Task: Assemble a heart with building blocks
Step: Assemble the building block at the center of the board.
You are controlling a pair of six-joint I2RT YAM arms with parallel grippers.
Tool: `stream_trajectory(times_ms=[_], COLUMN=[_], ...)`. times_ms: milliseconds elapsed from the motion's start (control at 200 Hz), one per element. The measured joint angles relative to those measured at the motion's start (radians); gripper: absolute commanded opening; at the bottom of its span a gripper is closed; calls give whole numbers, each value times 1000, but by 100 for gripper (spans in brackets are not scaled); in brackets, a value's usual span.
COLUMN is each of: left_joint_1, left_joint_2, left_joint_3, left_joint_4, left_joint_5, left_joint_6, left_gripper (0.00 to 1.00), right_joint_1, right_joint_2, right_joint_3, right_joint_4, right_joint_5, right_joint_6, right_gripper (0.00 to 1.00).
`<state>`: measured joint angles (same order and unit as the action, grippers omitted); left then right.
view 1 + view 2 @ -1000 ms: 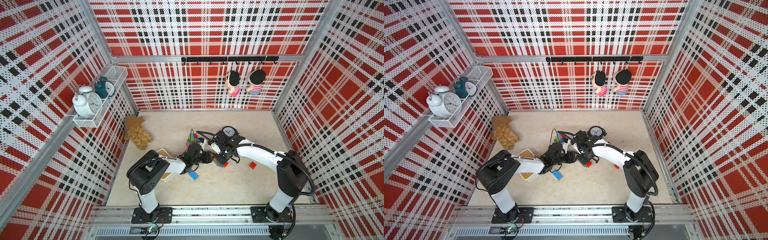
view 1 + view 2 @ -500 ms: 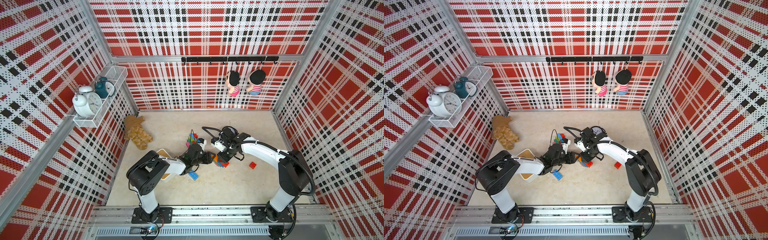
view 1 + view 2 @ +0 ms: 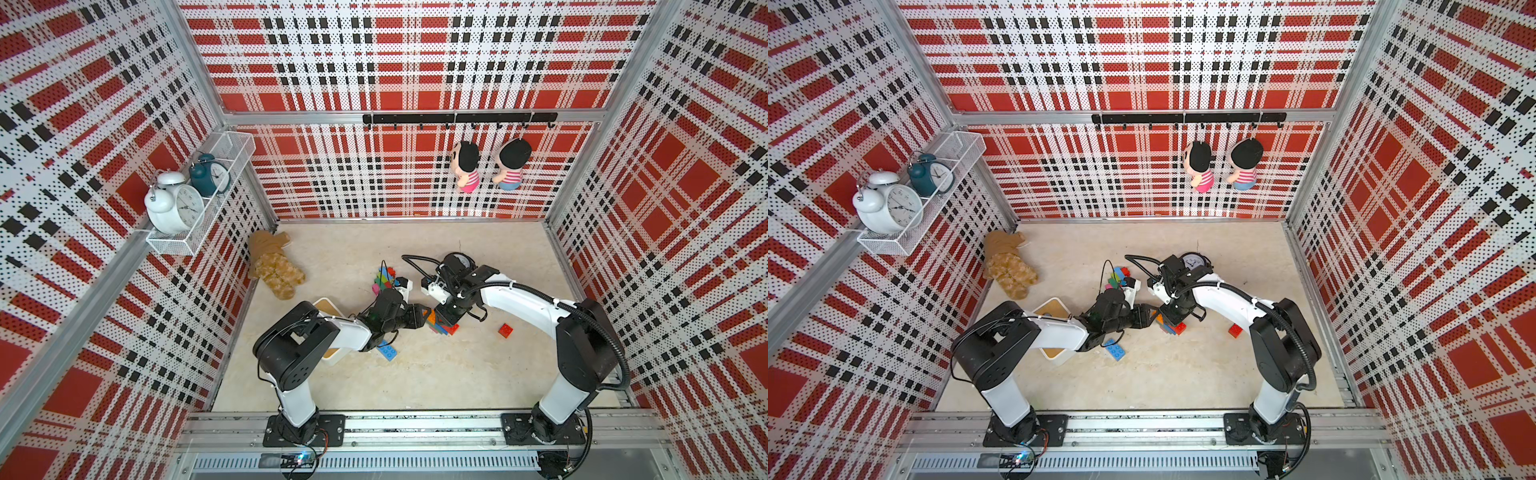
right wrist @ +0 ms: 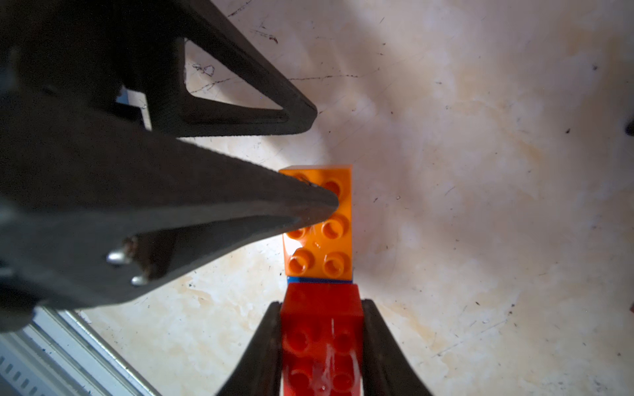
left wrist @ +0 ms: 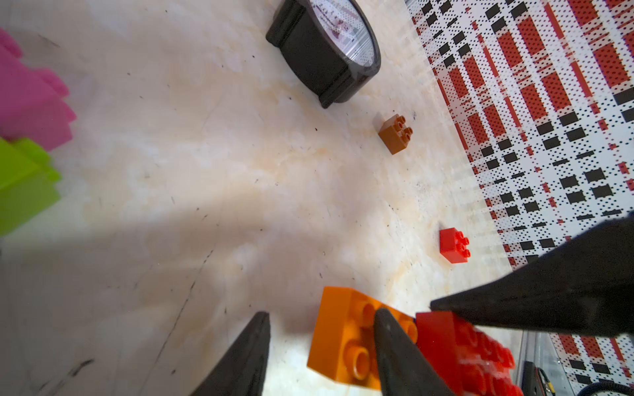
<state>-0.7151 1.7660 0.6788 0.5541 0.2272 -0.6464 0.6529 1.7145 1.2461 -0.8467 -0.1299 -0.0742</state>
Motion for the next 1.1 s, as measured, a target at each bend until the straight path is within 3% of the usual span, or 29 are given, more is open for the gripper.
stream_trajectory(times_ms=[596,1097], left_joint_1=[0,0], left_joint_2=[0,1], left_joint_3=[0,0], left_joint_4=[-1,-1], left_joint_5=[5,5], left_joint_6=[0,0], left_gripper=[52,51], right_joint_1=[83,87], right_joint_2=[-19,-79], right_joint_3=[-32,-128], right_joint_4=[33,128], right_joint_5=[135,136], right_joint_6=[65,164], right_gripper=[0,0])
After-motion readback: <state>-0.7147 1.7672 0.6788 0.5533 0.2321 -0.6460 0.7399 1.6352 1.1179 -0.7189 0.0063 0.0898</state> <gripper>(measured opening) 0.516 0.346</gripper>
